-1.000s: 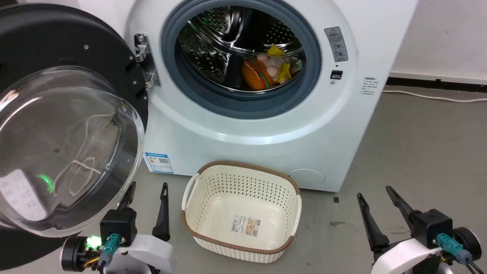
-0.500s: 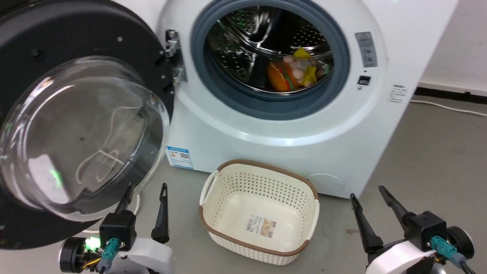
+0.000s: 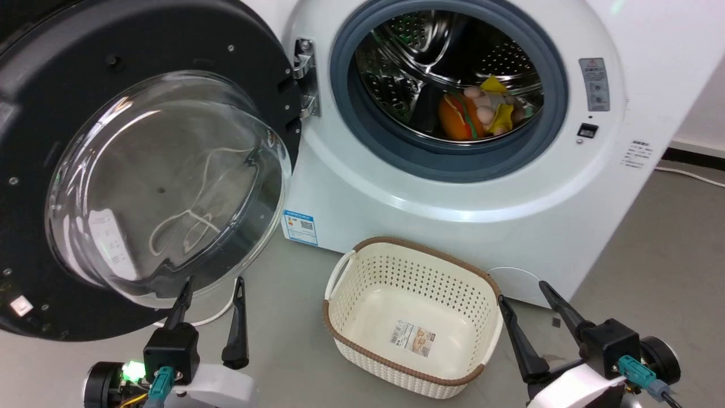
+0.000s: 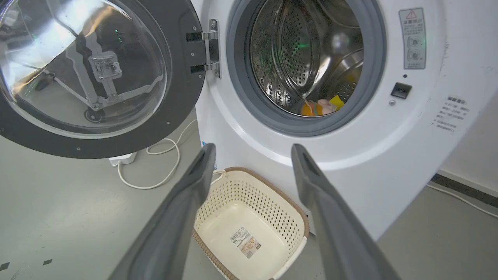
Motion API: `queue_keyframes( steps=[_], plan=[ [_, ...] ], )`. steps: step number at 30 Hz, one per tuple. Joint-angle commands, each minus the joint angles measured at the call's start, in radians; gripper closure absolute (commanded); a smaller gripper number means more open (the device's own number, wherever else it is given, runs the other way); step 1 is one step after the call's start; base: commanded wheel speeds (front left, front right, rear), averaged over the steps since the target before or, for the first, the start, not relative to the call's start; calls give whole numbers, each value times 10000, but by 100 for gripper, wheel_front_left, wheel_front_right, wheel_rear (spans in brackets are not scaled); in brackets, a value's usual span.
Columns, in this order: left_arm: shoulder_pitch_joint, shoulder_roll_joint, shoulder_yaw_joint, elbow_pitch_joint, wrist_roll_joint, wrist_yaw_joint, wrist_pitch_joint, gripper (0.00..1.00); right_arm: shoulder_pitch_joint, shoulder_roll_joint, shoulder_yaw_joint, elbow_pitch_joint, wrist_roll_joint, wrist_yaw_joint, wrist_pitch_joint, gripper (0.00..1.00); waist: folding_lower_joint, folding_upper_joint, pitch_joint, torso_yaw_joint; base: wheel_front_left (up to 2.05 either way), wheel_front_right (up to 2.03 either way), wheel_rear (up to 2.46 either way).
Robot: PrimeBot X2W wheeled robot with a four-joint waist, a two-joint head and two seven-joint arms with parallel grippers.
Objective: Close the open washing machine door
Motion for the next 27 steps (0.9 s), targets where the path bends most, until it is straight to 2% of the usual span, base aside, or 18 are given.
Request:
queue_keyframes(
  steps=[1, 25, 26, 27],
  plan=[
    [155, 73, -8, -94, -20, 84, -114, 0, -169, 9, 96, 91, 69, 3, -110, 0, 0, 0, 41, 117, 0, 0, 0],
    [510, 211, 32, -444, -185, 452, -615, 0, -432, -17, 636, 540, 258, 5, -610, 0, 0, 0, 234, 1159, 0, 0, 0],
    [511, 240, 27, -449, -246, 405, -678, 27, -426, -24, 644, 560, 270, 5, -672, 0, 0, 0, 265, 1286, 0, 0, 0],
    [516, 265, 12, -440, -254, 370, -699, 88, -423, -23, 645, 560, 275, 5, -693, 0, 0, 0, 276, 1329, 0, 0, 0]
  ],
)
